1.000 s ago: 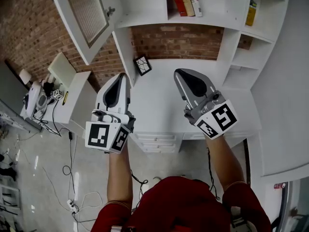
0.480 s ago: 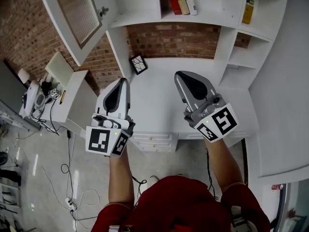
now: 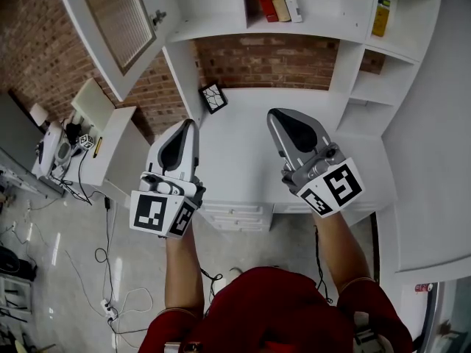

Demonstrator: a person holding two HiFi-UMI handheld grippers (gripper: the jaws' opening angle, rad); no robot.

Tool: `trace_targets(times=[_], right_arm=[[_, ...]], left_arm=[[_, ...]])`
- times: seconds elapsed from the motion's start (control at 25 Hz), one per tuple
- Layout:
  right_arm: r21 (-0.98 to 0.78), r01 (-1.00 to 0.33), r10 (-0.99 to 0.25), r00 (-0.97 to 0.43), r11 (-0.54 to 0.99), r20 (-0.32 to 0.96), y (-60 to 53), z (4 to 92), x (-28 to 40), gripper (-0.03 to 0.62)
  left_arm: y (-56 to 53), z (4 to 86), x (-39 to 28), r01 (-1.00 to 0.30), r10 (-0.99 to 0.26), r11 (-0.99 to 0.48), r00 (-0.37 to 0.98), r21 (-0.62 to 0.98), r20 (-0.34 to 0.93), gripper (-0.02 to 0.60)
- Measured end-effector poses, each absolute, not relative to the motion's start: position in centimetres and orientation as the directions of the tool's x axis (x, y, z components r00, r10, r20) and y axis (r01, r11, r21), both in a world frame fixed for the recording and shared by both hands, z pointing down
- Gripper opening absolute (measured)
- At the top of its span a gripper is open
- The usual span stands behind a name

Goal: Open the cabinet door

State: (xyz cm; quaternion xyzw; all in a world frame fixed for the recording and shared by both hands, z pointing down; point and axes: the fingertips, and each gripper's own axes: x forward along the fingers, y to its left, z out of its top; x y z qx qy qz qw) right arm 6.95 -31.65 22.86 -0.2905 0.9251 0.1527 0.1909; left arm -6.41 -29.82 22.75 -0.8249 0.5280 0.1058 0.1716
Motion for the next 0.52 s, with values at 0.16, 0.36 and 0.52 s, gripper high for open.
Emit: trace_targets(times=[0.16, 0.36, 0.52], right_arm=[[0.172, -0.597, -0.479, -0.757, 0.784, -0.445, -31.9, 22.7, 6.8, 0.011], [0.172, -0.602, -0.483, -0.753, 0.780, -0.446, -32.2, 22.8, 6.6, 0.011], [0.172, -0.605, -0.486, -0.751, 0.777, -0.446, -32.5, 22.8, 6.1, 0.011]], left_arm=[[-30.0, 22.7, -6.7, -0.906, -0.834, -0.386, 0.423, -0.172, -0.354, 0.008], [-30.3, 22.9, -6.9, -0.902, -0.830, -0.395, 0.432, -0.175, -0.354, 0.008], [-30.5, 23.0, -7.5, -0.901, -0.829, -0.399, 0.434, -0.170, -0.352, 0.008]])
